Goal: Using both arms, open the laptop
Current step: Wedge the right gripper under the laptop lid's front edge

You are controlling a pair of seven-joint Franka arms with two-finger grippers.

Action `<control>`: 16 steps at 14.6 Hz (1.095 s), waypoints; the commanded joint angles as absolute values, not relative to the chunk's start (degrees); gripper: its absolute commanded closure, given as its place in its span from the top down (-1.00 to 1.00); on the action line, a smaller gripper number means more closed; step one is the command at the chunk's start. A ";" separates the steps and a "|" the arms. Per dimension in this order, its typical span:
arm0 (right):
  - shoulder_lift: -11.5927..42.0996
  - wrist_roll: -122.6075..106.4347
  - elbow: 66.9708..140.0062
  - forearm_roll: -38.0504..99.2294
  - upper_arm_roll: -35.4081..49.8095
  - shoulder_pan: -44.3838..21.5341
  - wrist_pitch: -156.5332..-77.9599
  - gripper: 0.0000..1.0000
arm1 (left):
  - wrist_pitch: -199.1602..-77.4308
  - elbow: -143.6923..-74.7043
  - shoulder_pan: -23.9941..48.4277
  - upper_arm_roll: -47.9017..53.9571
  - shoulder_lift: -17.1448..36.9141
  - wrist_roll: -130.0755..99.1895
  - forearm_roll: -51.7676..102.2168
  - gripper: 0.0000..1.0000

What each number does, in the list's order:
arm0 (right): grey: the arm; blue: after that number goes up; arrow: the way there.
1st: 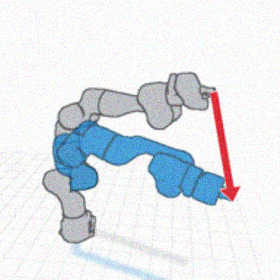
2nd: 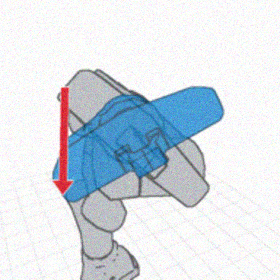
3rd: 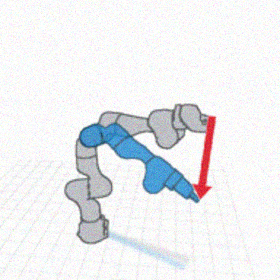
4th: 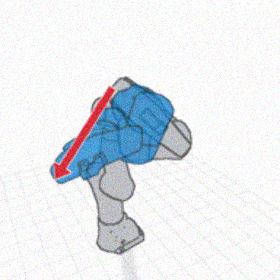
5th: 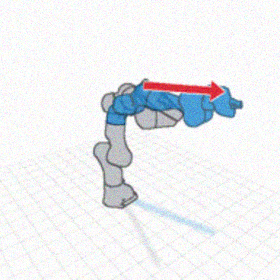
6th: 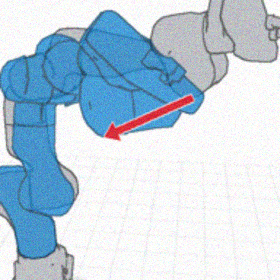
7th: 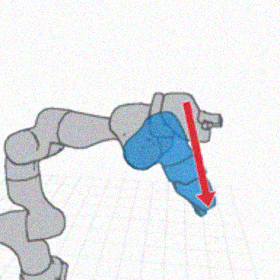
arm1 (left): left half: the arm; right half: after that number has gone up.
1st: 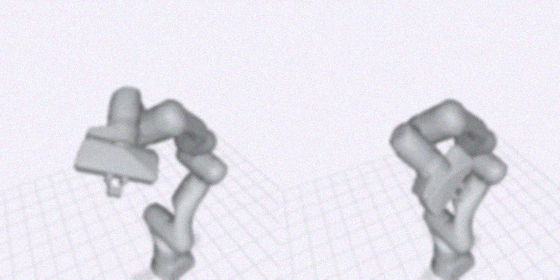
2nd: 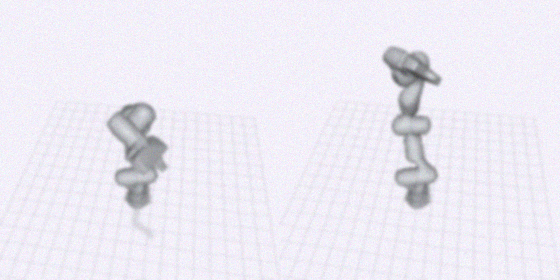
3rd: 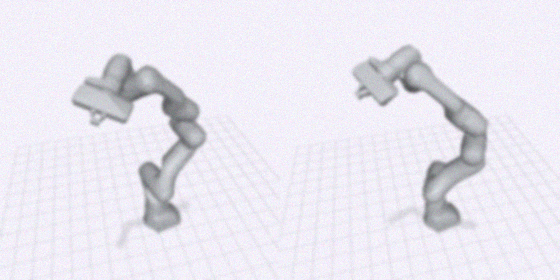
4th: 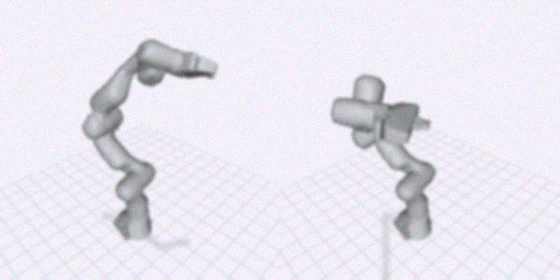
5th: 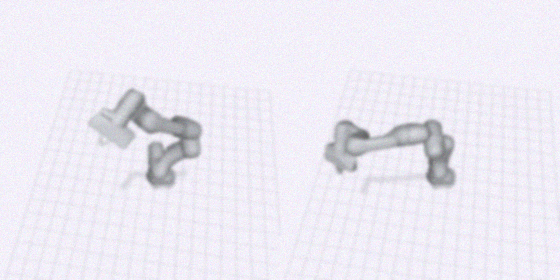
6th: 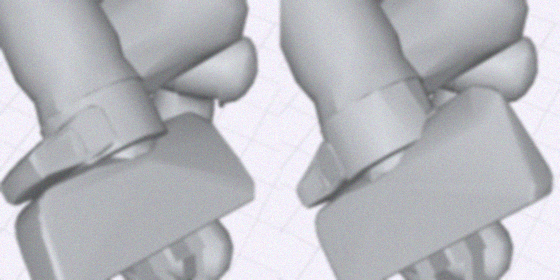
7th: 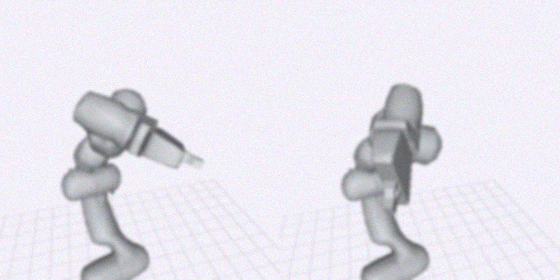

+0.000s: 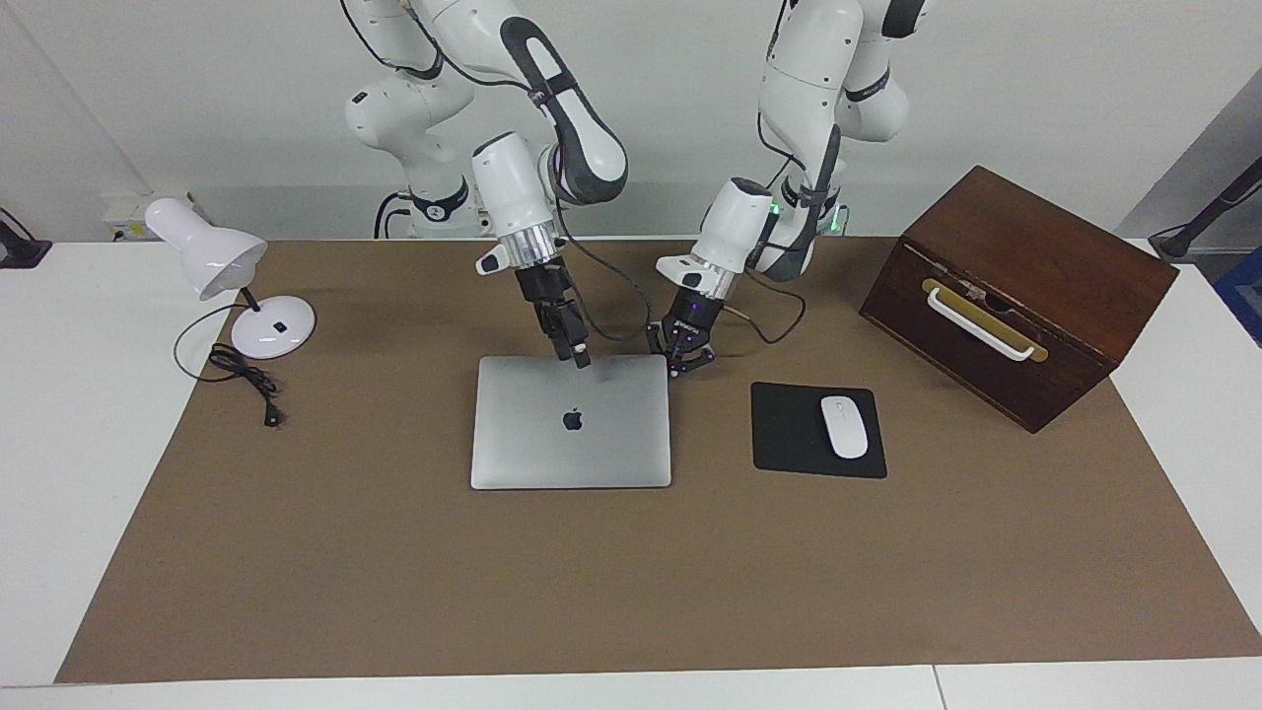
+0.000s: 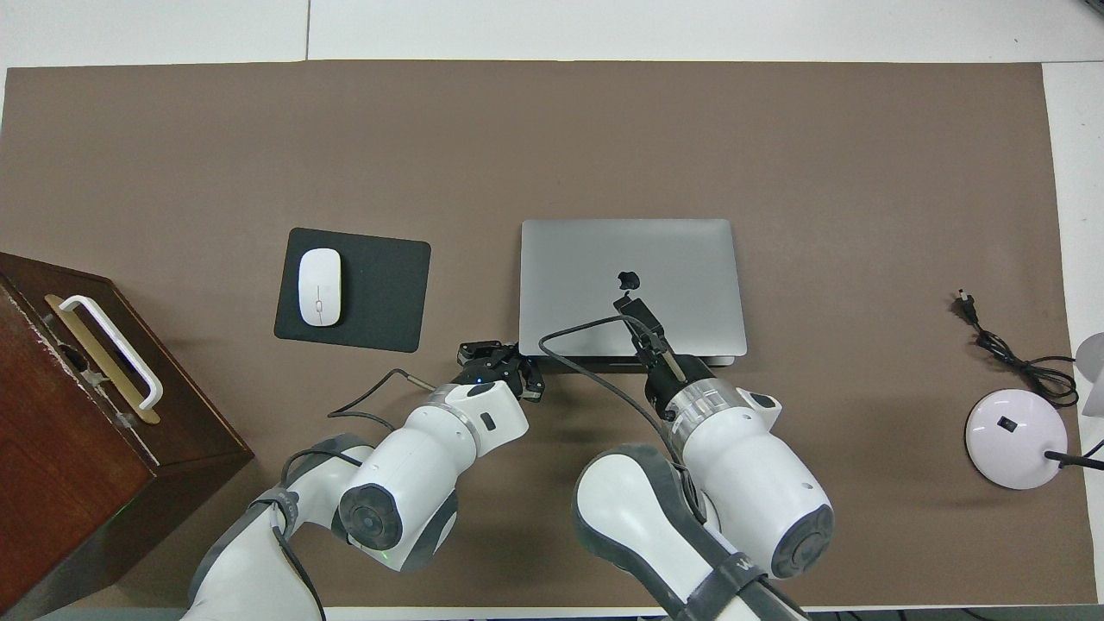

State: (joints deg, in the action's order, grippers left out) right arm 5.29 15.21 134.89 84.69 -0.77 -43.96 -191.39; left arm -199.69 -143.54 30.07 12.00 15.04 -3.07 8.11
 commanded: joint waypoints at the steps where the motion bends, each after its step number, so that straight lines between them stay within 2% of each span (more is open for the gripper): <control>1: 5.19 13.44 134.64 86.75 -0.53 -45.25 -191.51 1.00 | -200.48 -142.91 31.37 12.04 17.40 -2.20 8.61 -1.00; 5: 5.01 11.08 135.09 91.14 -0.61 -47.37 -193.10 1.00 | -200.48 -142.91 31.47 11.95 17.49 -2.11 8.61 -1.00; 16: 5.98 6.51 134.30 91.32 -0.62 -41.75 -188.88 1.00 | -200.48 -142.91 31.82 11.78 17.58 -2.02 8.70 -1.00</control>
State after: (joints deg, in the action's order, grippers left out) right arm 5.86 9.81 135.16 89.28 -0.83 -43.35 -190.75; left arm -199.72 -143.54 30.26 11.89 15.06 -2.59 8.11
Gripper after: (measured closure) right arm 0.000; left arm 0.991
